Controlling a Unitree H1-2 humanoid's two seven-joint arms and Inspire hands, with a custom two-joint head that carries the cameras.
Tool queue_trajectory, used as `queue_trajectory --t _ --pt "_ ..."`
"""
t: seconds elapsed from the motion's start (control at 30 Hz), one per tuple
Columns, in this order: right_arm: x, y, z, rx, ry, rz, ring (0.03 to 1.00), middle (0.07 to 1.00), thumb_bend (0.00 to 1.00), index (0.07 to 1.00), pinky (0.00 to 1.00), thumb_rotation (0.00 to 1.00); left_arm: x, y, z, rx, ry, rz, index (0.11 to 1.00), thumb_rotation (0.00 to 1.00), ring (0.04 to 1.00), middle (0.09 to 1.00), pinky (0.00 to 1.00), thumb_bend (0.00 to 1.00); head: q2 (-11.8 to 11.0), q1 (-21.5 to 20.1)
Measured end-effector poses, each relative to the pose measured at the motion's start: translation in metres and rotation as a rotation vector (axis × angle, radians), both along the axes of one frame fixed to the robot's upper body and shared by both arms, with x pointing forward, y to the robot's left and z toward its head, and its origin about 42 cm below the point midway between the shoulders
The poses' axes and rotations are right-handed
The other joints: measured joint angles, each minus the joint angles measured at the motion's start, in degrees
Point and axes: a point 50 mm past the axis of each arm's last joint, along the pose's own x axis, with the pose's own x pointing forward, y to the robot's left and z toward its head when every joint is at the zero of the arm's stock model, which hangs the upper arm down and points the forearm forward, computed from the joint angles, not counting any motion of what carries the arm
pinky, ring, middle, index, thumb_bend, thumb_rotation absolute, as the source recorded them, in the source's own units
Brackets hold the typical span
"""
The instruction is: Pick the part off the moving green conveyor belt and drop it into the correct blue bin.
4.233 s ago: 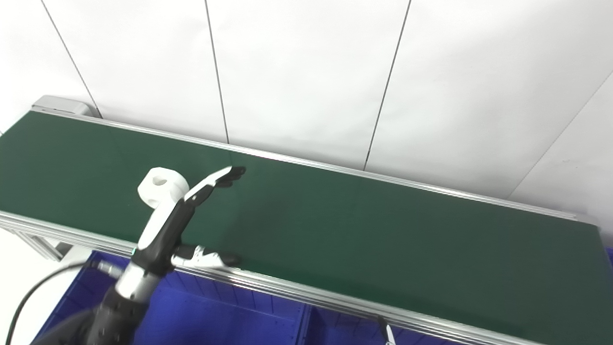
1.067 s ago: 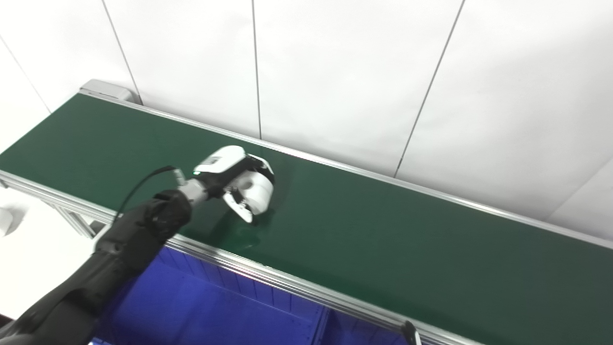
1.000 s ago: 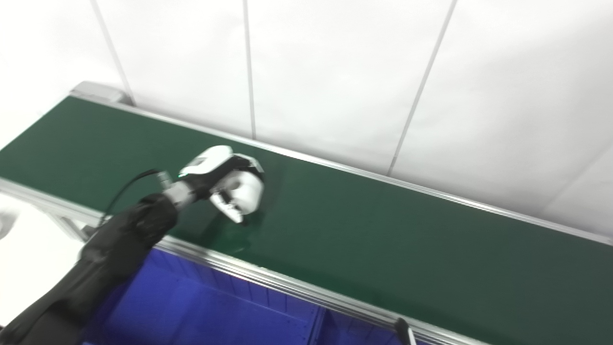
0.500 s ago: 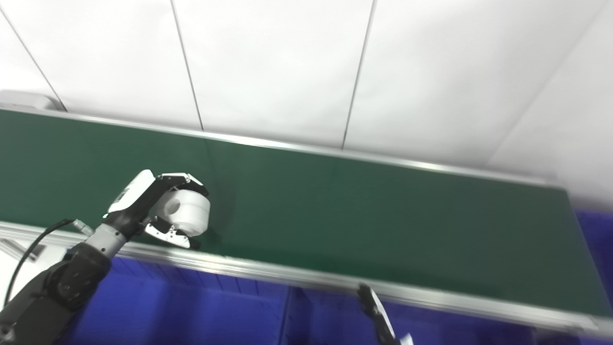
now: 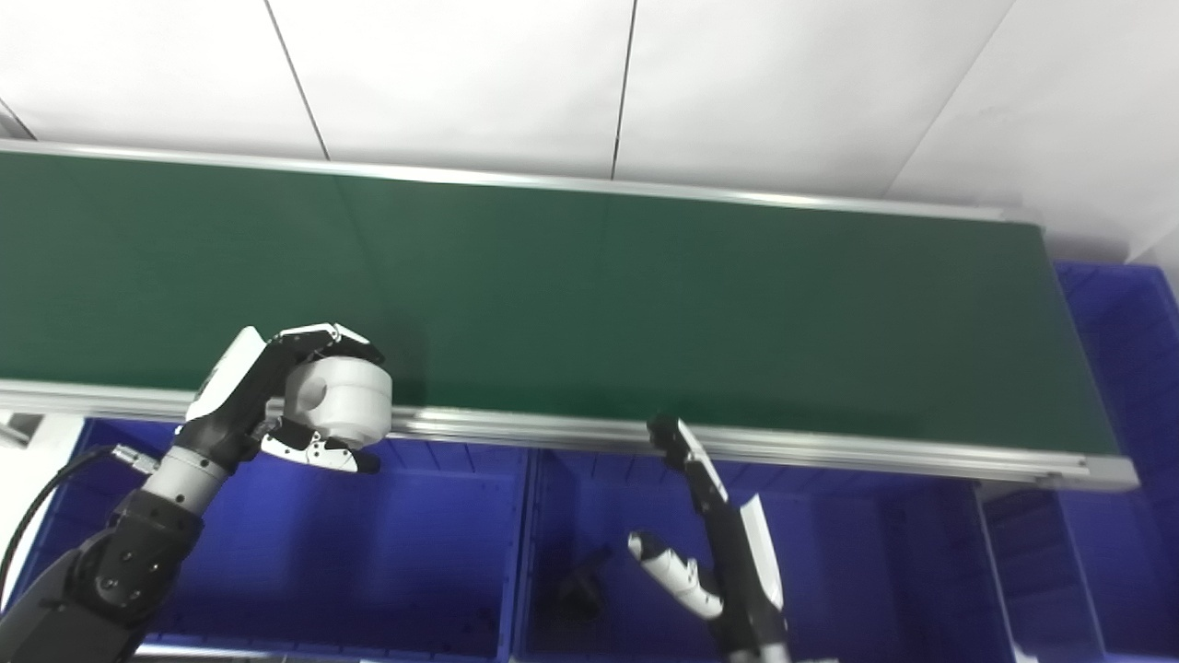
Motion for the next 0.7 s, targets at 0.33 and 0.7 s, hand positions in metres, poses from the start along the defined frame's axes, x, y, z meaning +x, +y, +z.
queue_trajectory --t 0.33,0.7 --pt "-0.004 -0.007 0.007 -0.008 0.002 0.004 0.888 0.892 0.73 0.928 0.87 0.87 -0.051 -0.014 -0.014 -0.053 0.057 0.019 0.463 0.0 0.489 0.515 0.53 0.5 0.79 3.17" --pt "-0.004 -0.01 0.01 -0.008 0.014 -0.005 0.901 0.902 0.72 0.932 0.89 0.86 -0.084 -0.013 -0.022 0.015 0.079 0.009 0.446 0.0 0.511 0.522 0.55 0.5 1.06 5.89"
